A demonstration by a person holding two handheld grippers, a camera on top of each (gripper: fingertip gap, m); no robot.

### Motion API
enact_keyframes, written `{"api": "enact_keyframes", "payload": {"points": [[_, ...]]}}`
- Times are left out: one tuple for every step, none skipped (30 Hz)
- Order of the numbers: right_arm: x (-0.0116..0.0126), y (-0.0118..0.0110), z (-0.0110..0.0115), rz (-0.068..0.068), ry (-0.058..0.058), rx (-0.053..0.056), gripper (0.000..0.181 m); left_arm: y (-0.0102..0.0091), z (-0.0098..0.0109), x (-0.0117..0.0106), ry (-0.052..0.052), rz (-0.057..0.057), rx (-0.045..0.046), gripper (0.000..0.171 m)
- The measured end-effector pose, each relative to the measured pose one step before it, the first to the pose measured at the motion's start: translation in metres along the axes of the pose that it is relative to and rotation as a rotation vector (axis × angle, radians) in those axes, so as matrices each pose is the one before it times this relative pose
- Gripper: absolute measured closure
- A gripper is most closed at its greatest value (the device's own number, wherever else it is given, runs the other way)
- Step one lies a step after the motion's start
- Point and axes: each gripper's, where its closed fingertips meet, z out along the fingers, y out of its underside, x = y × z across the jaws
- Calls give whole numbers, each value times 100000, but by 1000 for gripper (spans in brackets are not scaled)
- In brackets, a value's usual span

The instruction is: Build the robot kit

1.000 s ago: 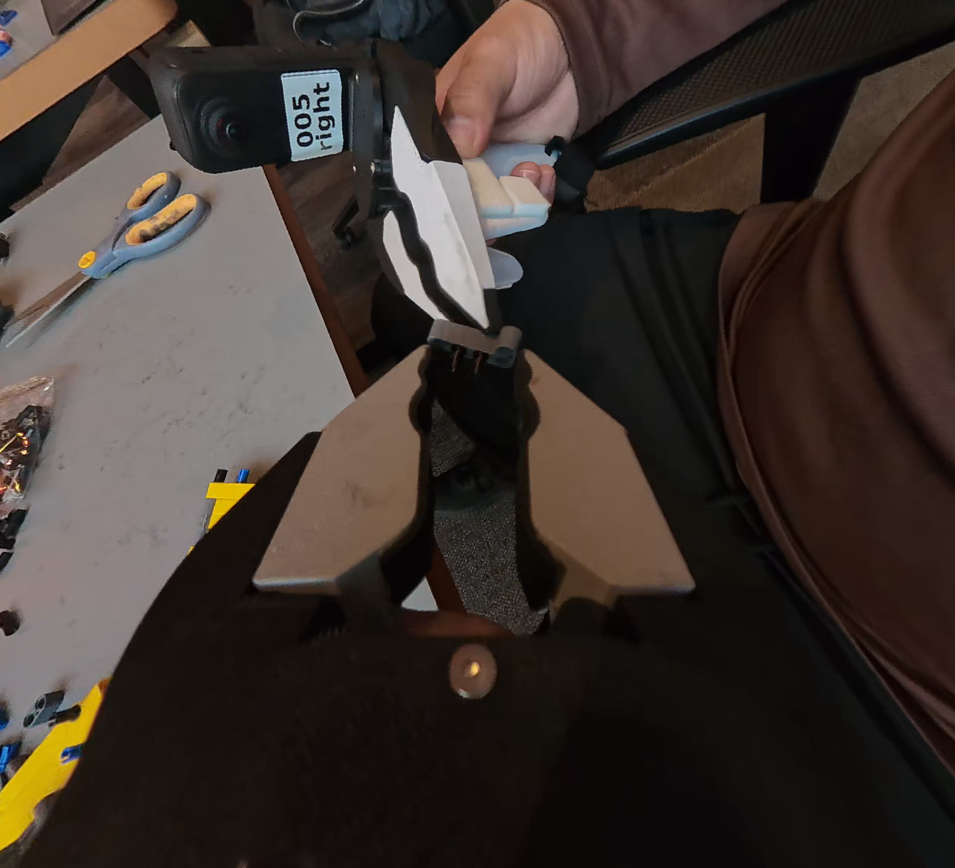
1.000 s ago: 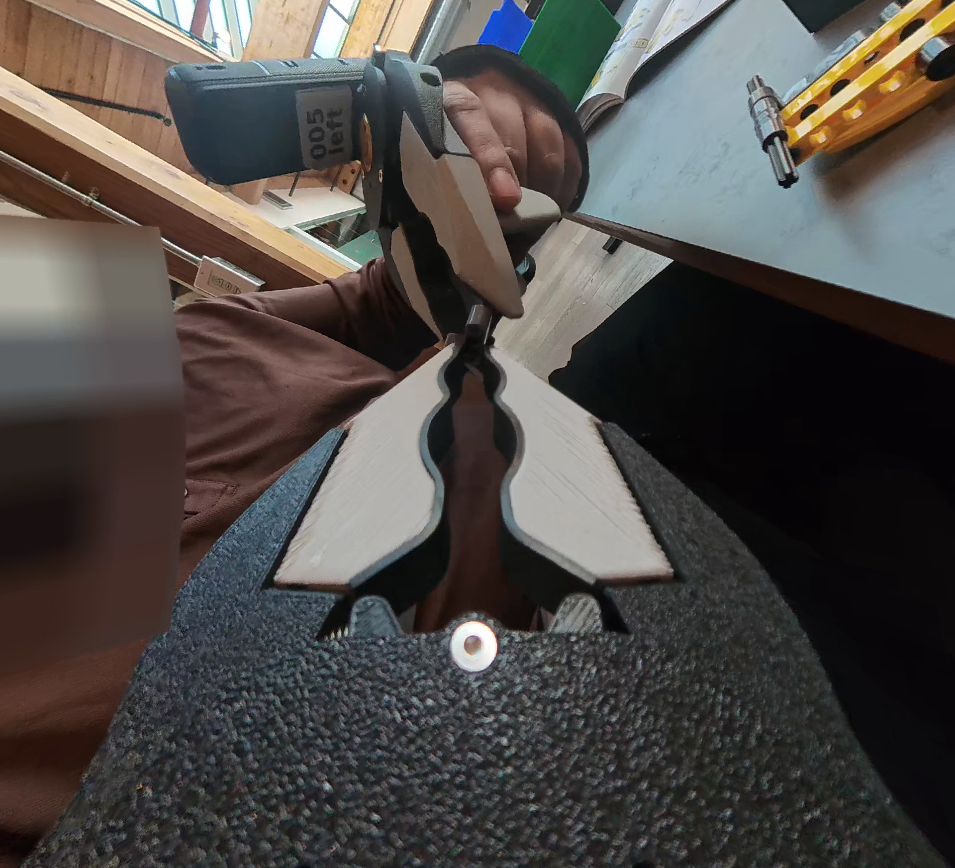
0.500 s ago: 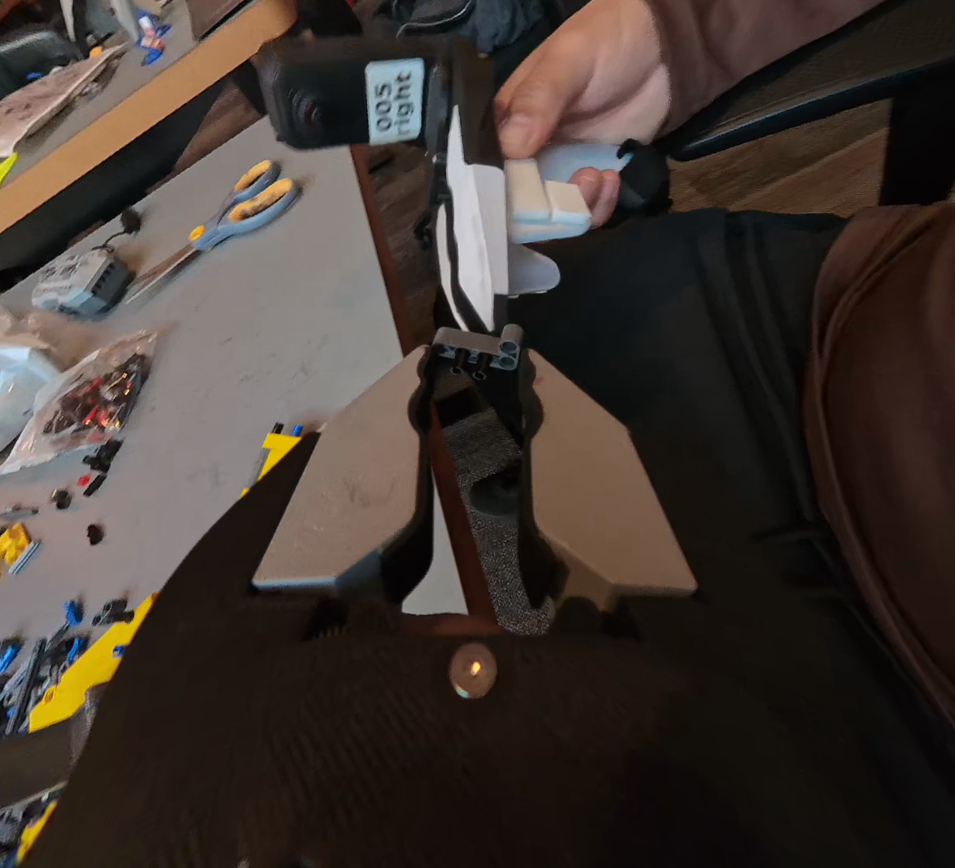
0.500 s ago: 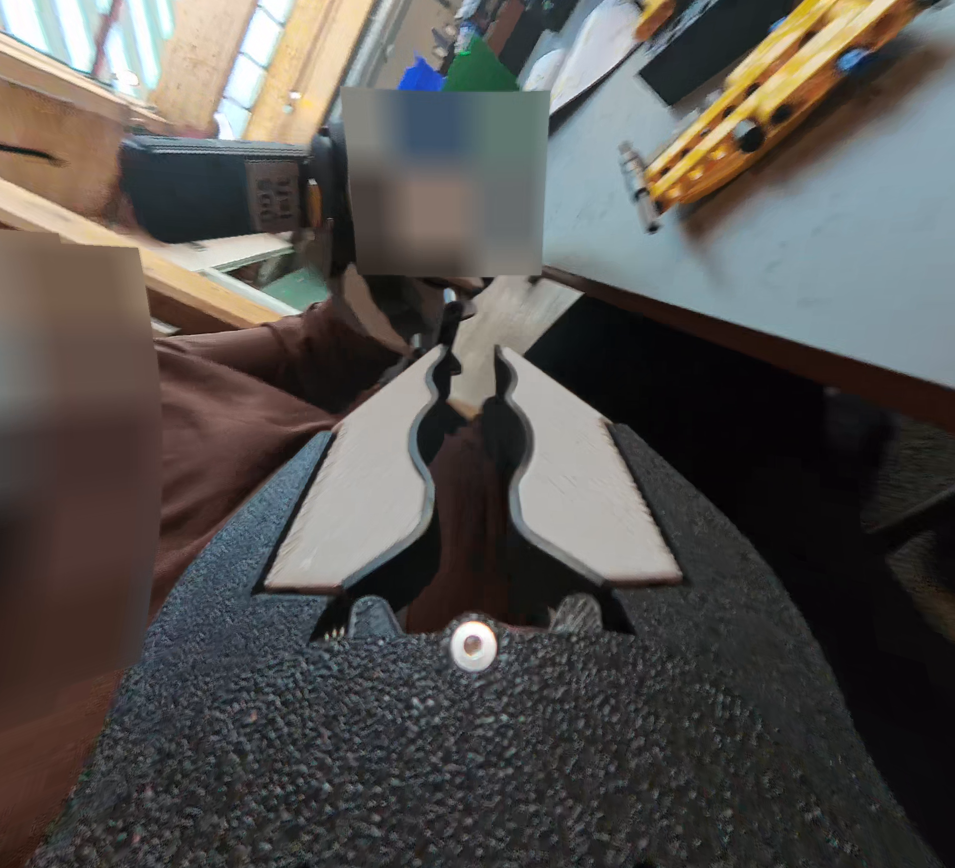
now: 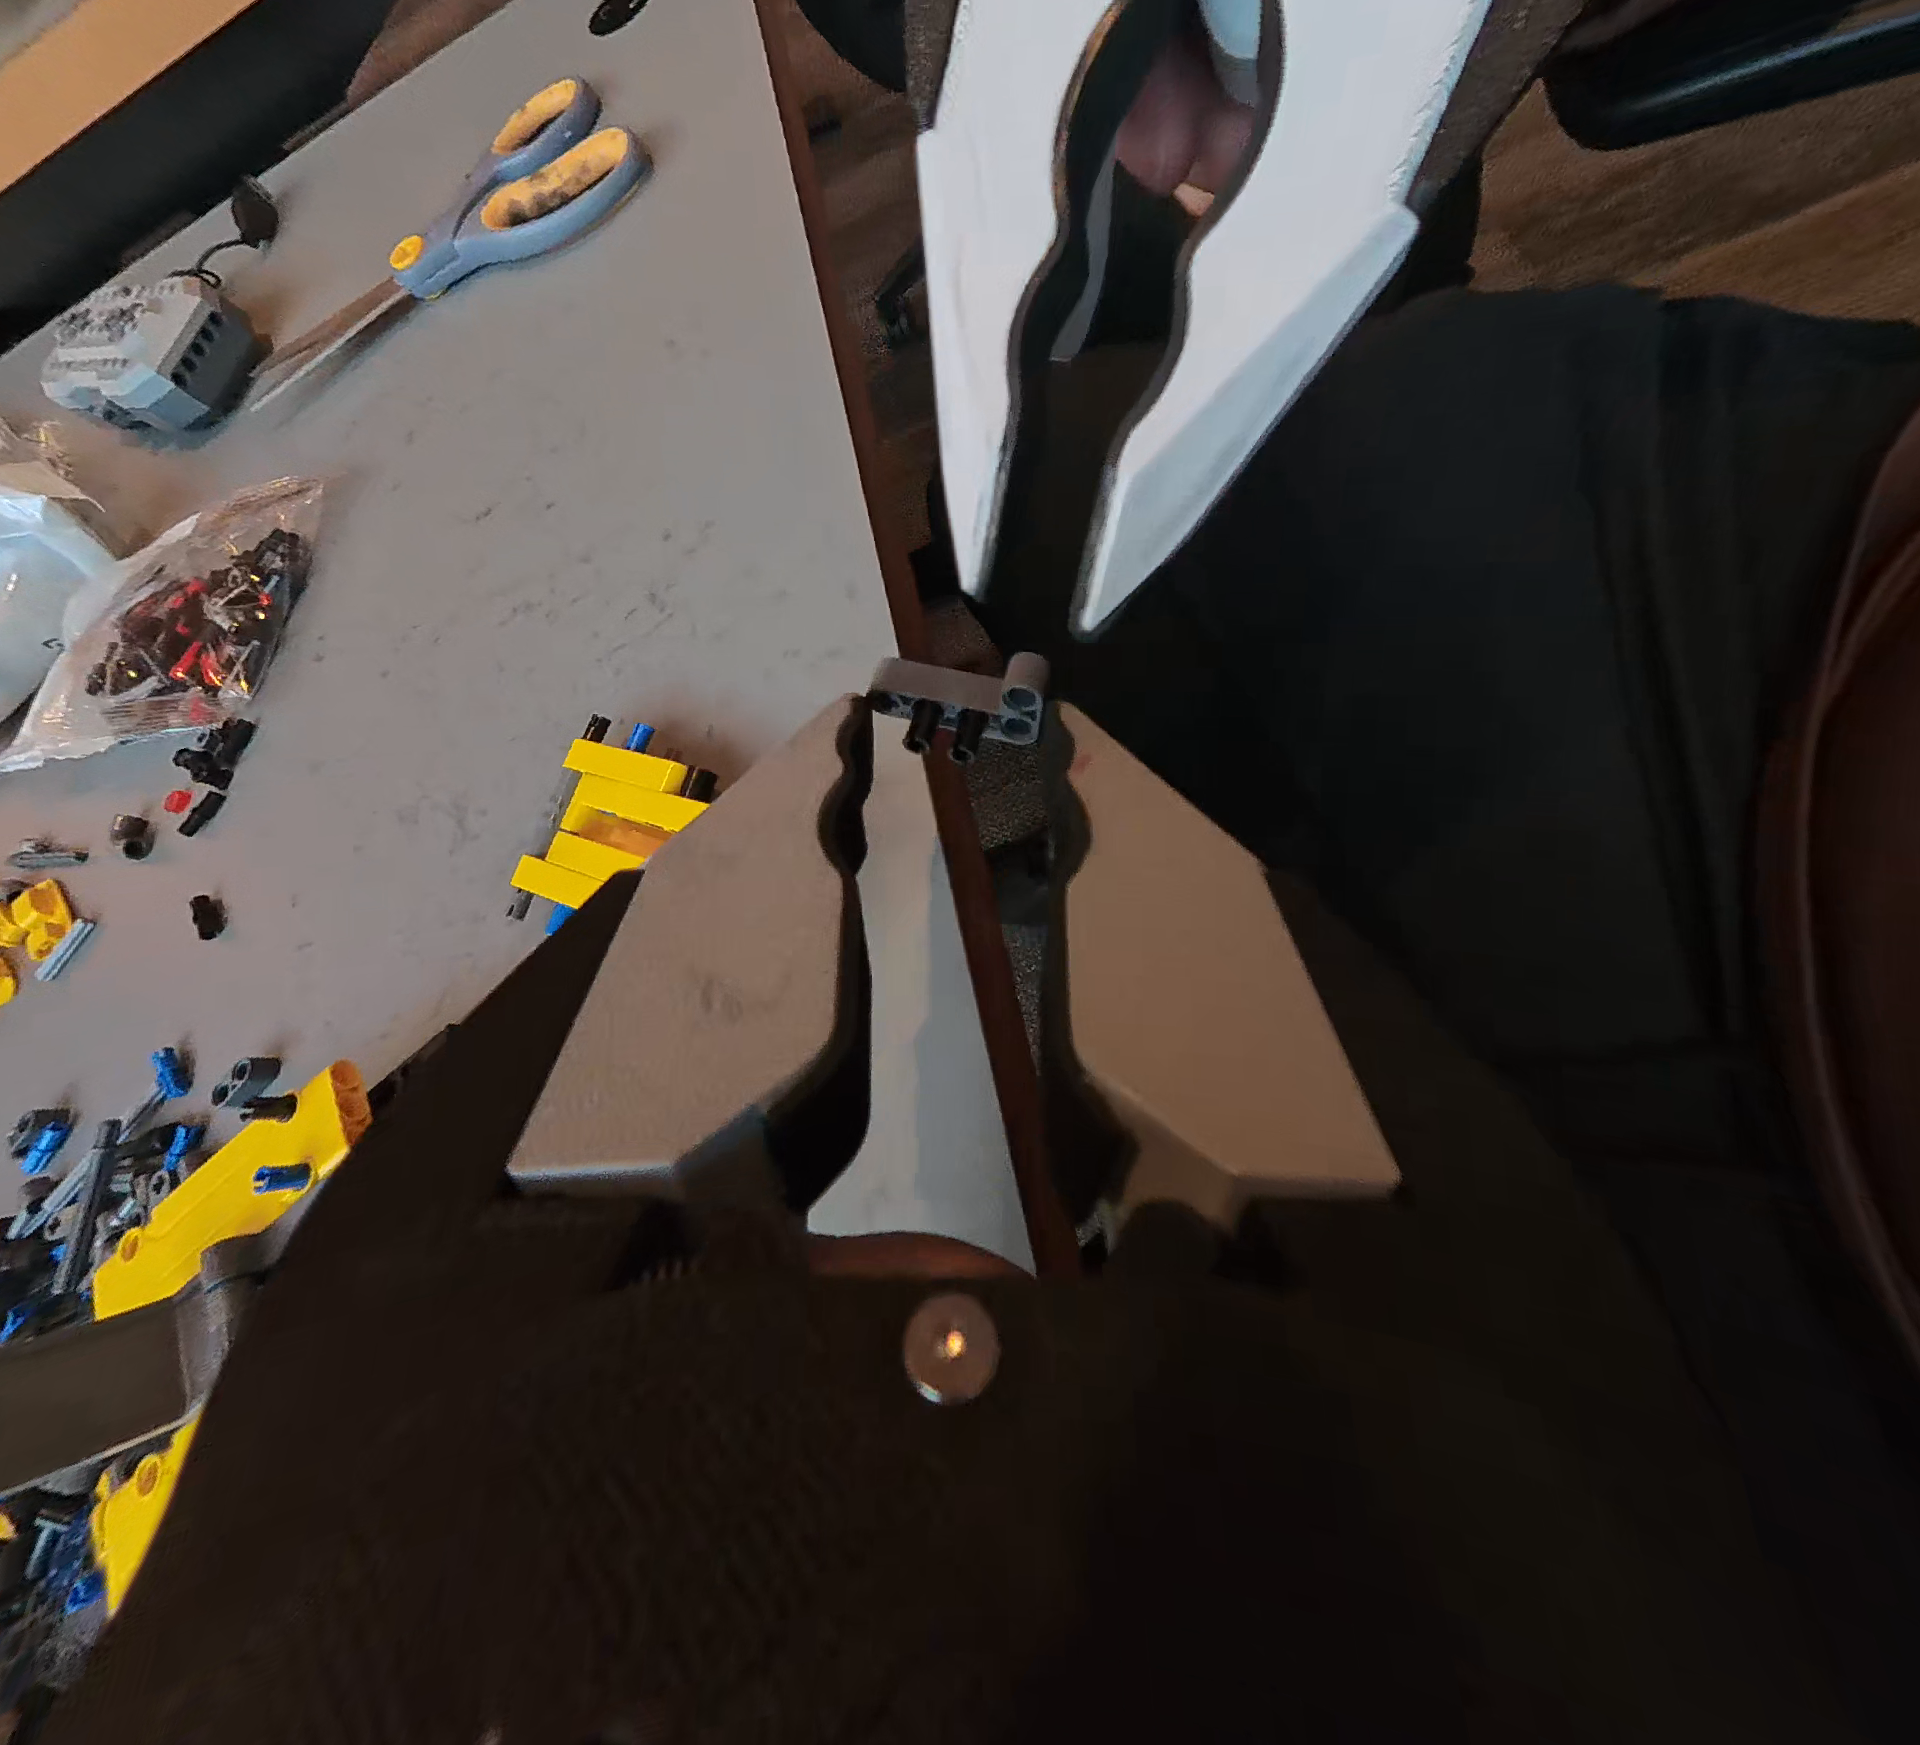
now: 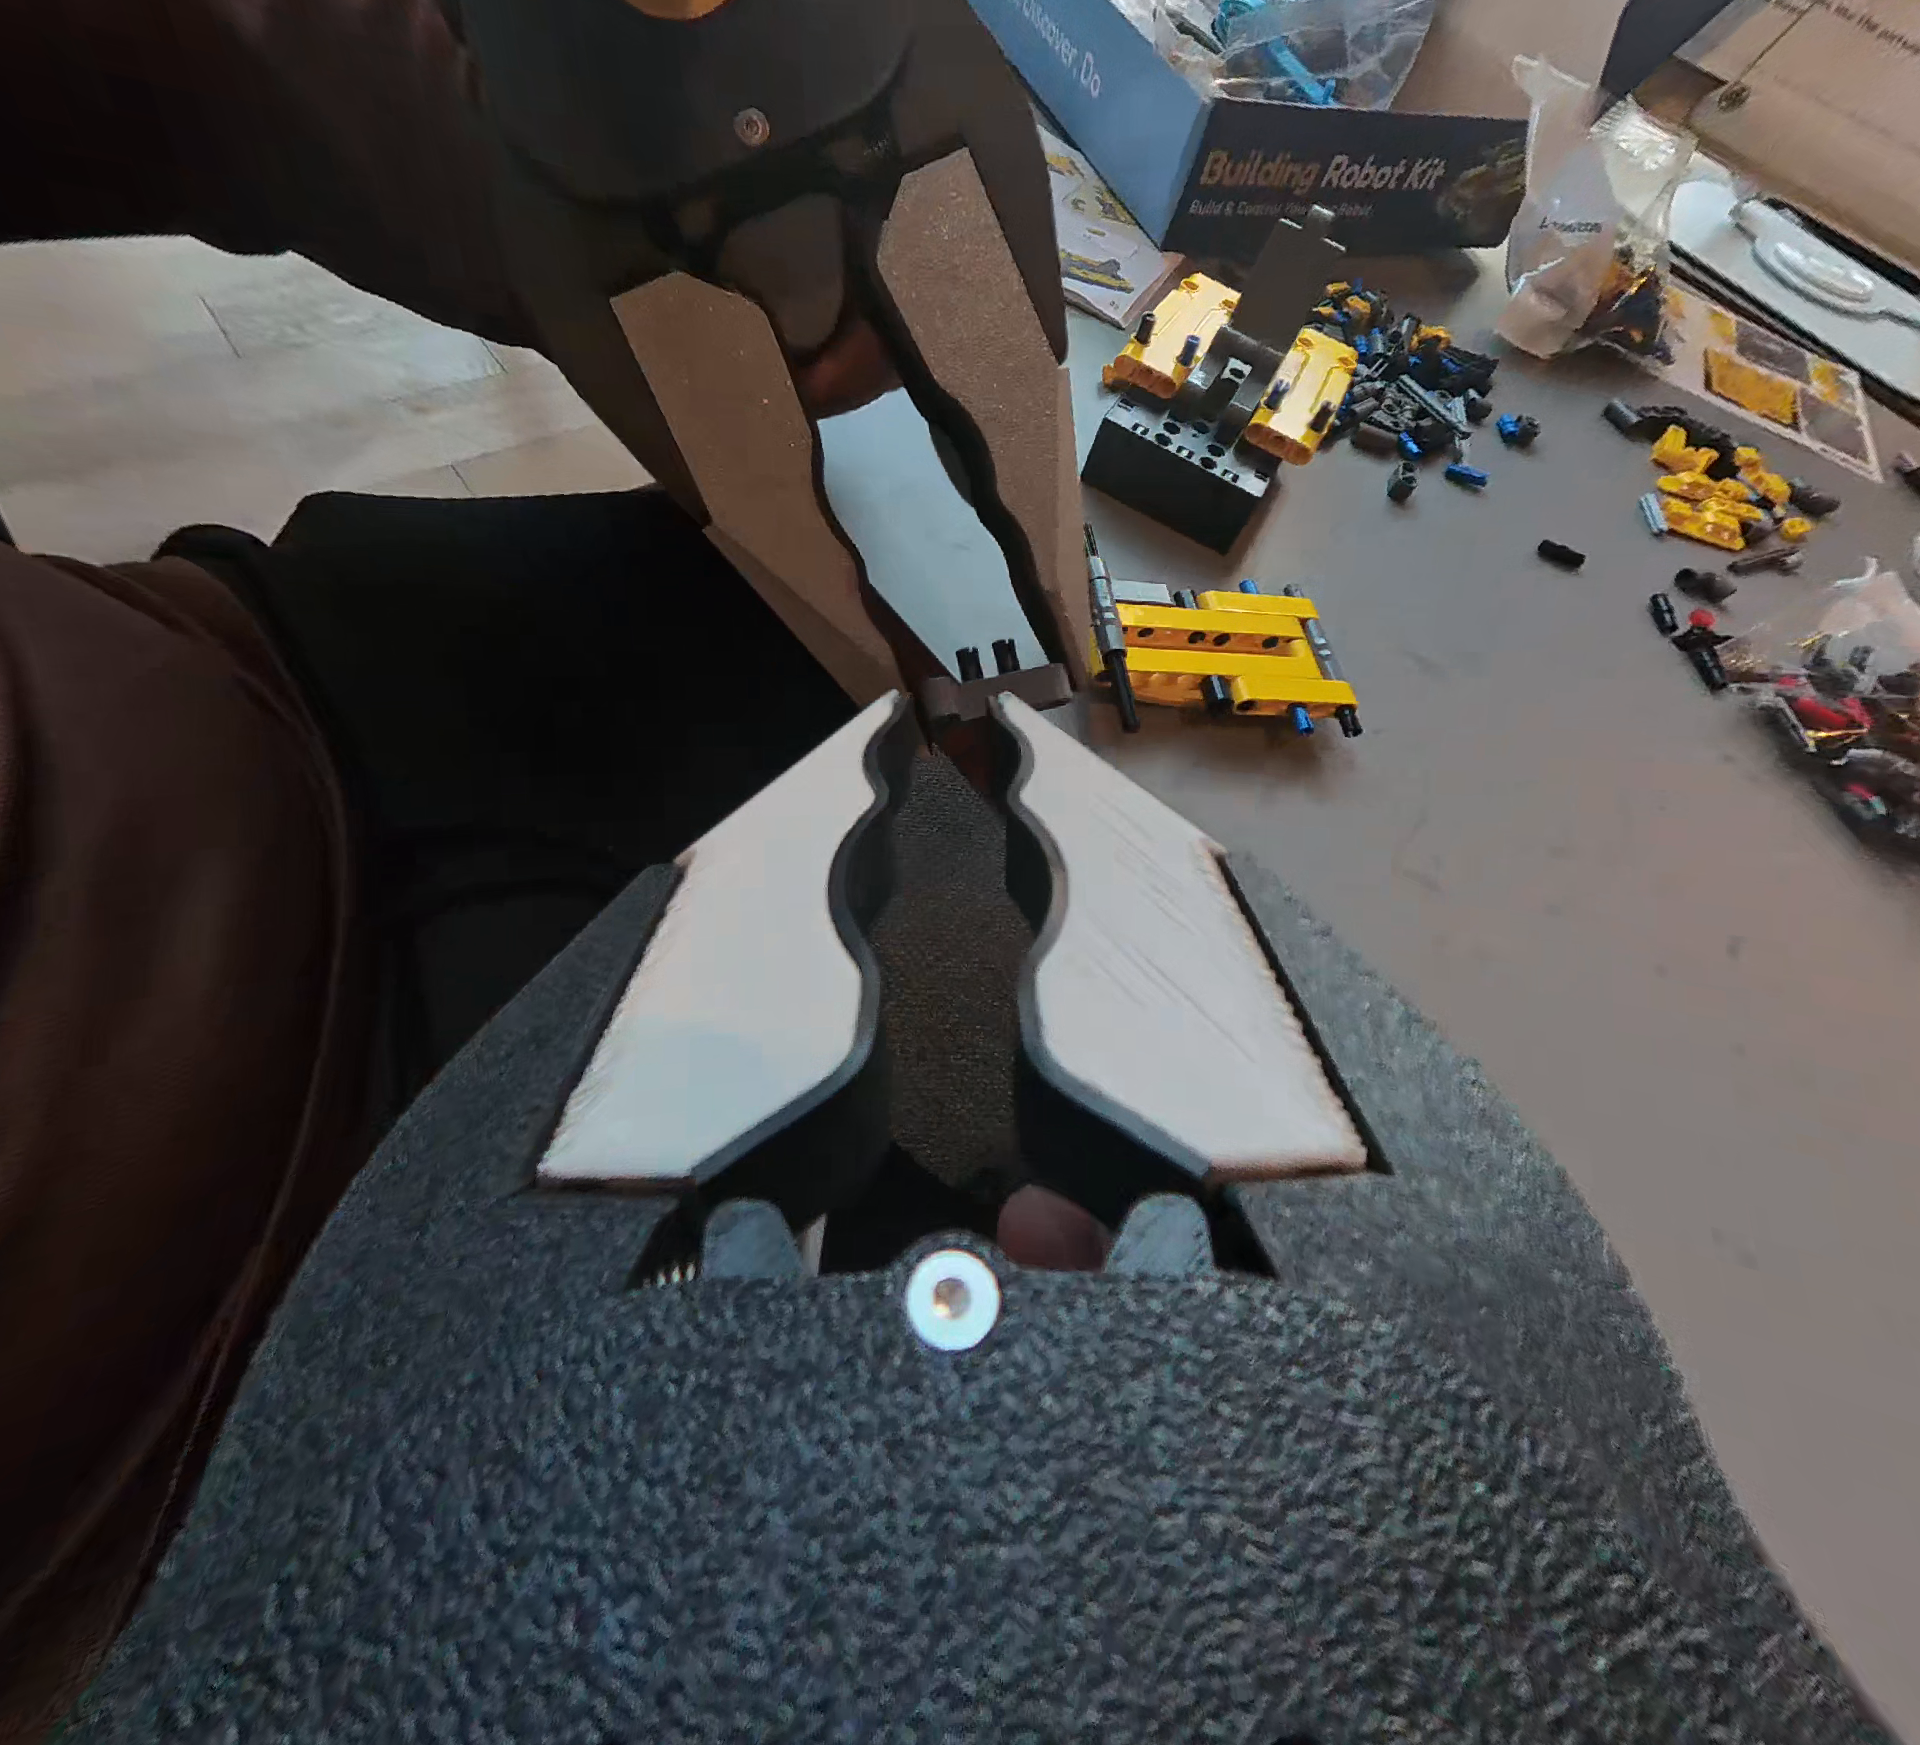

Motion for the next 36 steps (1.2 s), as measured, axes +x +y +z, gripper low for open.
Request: {"api": "enact_keyframes", "payload": {"points": [[-136,91,82,-2725,167,-1072,168,-95,-53,88,-467,1214,-112,143],[-176,86,85,-2424,-200,-1065,169,-145,-59,133,89,774,186,143],[-174,31,64,-2091,-84,-725,168,-174,-79,106,221,169,223,143],[-223,-68,23,-1861,-448,-29,167,-140,-83,128,469,99,-27,143],[-207,-85,7,-1433,-454,192,168,-176,-108,173,510,696,23,143],[-188,-71,-8,-1244,-572,140,169,-207,-138,166,352,1166,64,143],[-285,-115,-41,-1358,-1269,586,171,-82,-135,133,21,1356,-829,143],[-249,-155,-86,-1316,-941,826,172,-137,-159,195,423,1383,-361,143],[-196,-212,-106,-1055,-783,1032,172,-160,-167,183,459,822,-38,143],[-174,-242,-129,-418,-867,1219,172,-197,-205,160,518,195,395,143],[-127,-268,-120,247,-899,1491,172,-196,-203,133,817,-704,671,143],[-42,-279,-118,726,-664,1605,174,-210,-218,84,816,-1454,1062,143],[6,-231,-115,896,-537,1344,175,-193,-203,74,924,-1623,1191,143],[-12,-177,-58,1279,-793,1117,175,-144,-163,25,563,-1583,1113,144],[-34,-60,20,1594,-1062,515,175,-49,-95,22,443,-1207,584,143],[-6,50,52,1392,-835,-181,175,64,-11,18,147,-657,18,144],[32,119,76,1045,-314,-555,175,122,61,-22,-478,-258,-235,143],[44,121,89,806,-17,-641,175,120,90,-37,-646,-23,-268,143],[64,100,64,458,329,-572,175,112,105,-29,-365,-274,-235,143],[130,63,36,186,794,-357,175,68,93,-93,-372,-835,75,144],[138,8,3,158,775,-2,175,35,72,-128,-102,-1373,493,144],[147,-41,-41,408,581,328,175,-47,39,-114,277,-1639,1123,143],[128,-64,-61,650,110,540,175,-96,18,-120,379,-1756,1700,143],[53,-94,-73,868,-610,721,175,-102,6,-35,976,-1792,1861,143],[196,-173,-95,1120,315,1358,175,-18,18,141,2072,-1313,1495,141],[207,-204,-132,1037,231,1554,175,15,33,234,2505,-633,1379,135],[146,-131,-111,1410,-570,1092,175,-7,20,195,1888,-426,1730,133],[94,-63,-54,1949,-1155,886,175,60,38,-52,250,-529,1215,133],[42,-26,-27,2283,-1664,980,175,203,67,-272,-939,-522,-54,132],[-79,-10,3,2567,-2369,873,175,276,84,-355,-1268,-503,-698,127],[-170,6,29,2774,-2827,679,175,189,52,-270,-593,-540,-315,123],[-151,-43,23,2616,-2286,888,175,0,-23,-156,-117,-295,699,121],[-155,-32,12,2321,-2104,819,175,-209,-113,-50,3,637,1896,122],[-237,-38,16,2353,-2563,675,175,-373,-169,176,653,1671,2853,125],[-246,-56,-12,2335,-2544,833,175,-438,-184,289,715,2461,2970,128],[-199,-42,-5,2065,-2184,743,175,-376,-153,194,-174,2755,2393,132]]}}
